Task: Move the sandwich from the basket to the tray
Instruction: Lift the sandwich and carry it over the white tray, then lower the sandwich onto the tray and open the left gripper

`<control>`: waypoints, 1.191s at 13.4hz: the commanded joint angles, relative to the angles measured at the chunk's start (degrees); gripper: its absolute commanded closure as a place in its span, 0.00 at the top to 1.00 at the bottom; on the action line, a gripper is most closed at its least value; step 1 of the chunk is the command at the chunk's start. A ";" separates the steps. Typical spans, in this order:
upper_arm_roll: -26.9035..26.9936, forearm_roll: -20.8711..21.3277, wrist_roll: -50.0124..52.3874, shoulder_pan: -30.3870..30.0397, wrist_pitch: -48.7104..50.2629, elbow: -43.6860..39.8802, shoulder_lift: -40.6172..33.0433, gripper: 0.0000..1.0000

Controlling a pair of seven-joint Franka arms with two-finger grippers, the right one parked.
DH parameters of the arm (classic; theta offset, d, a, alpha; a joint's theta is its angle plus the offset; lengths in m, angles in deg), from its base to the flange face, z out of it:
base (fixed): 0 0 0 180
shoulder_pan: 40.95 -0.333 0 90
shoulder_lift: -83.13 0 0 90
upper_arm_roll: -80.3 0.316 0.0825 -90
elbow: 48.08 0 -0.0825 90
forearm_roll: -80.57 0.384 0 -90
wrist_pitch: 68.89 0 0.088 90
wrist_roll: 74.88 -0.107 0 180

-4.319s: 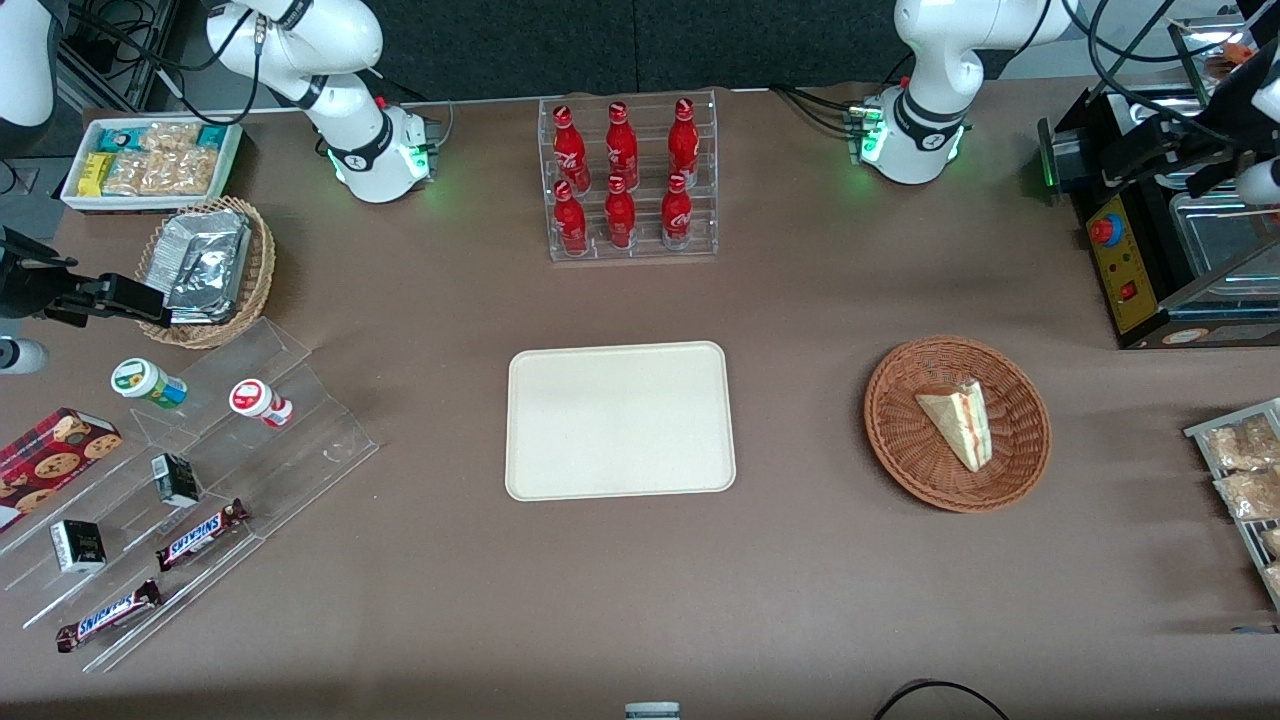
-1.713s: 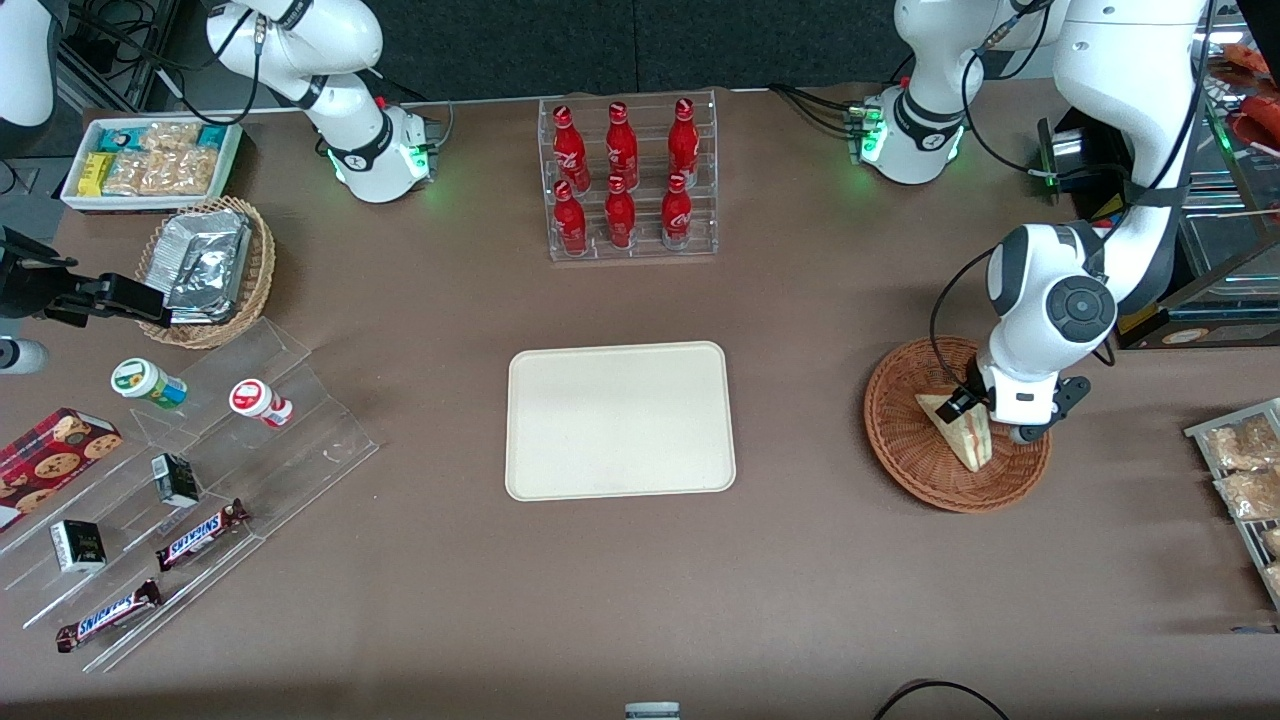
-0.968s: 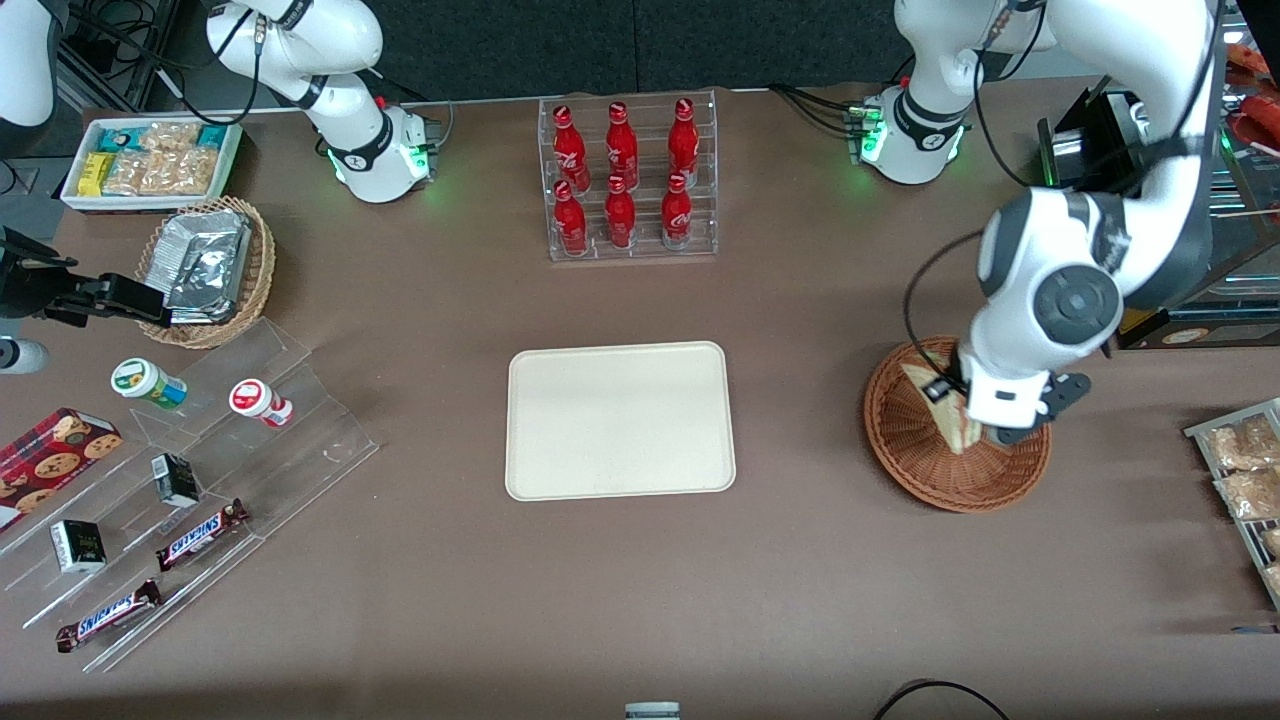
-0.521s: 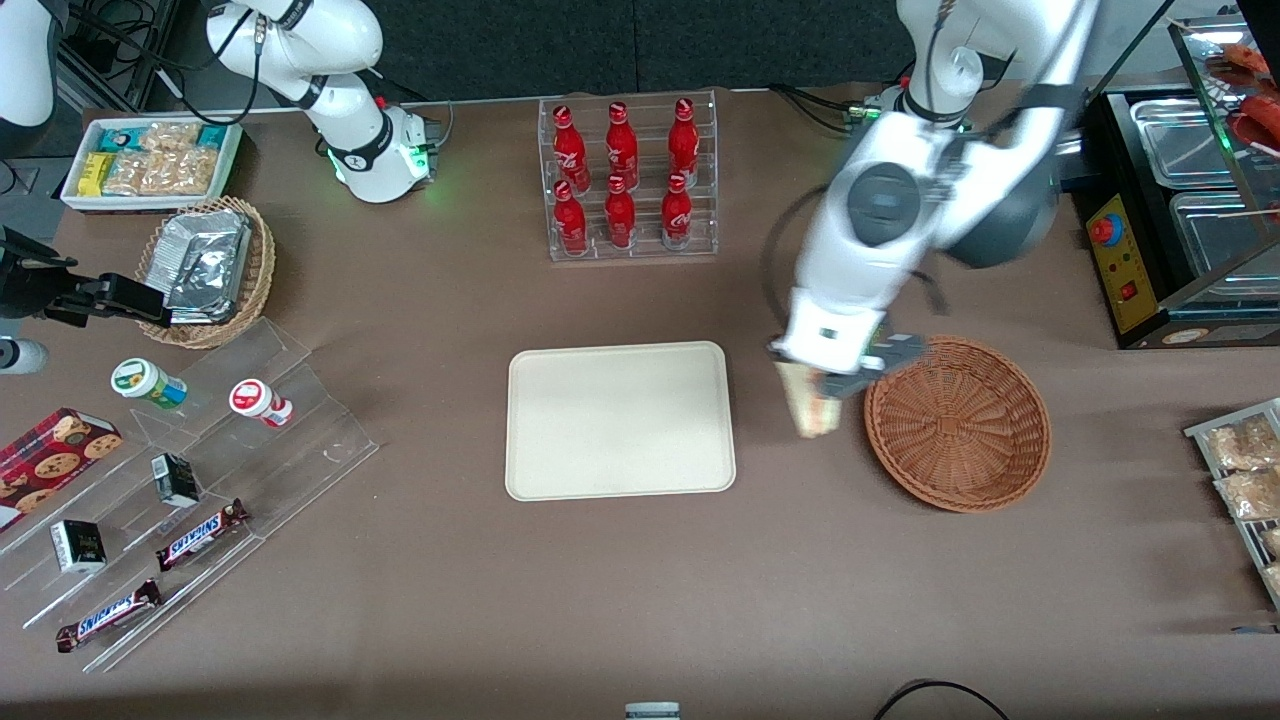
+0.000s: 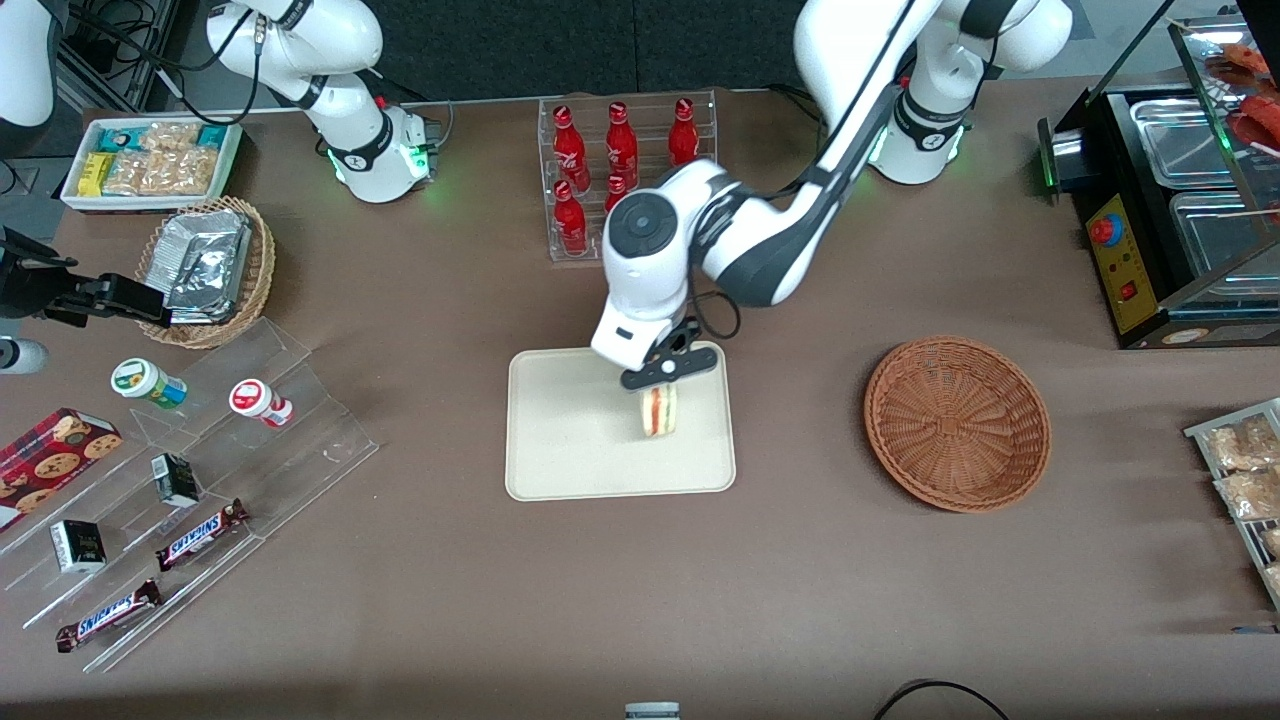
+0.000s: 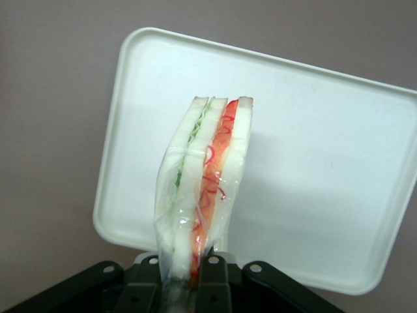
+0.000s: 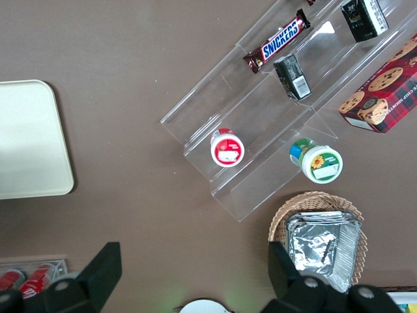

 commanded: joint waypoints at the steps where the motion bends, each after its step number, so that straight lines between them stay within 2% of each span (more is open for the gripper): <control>1: 0.82 3.43 0.26 2.40 -3.28 -2.94 5.17 0.00; 3: 0.82 4.75 0.08 3.28 -3.64 -2.94 7.11 0.00; 11: 0.82 4.84 0.87 3.82 -6.72 -2.94 9.67 0.00; 12: 0.82 4.84 0.87 3.82 -6.72 -2.94 9.67 0.22; 13: 0.82 4.84 0.70 3.73 -6.63 -2.94 9.67 0.71; 14: 0.82 4.84 0.43 3.73 -6.63 -2.94 9.58 0.99; 16: 0.99 4.93 0.78 3.73 -5.93 -2.94 8.45 1.00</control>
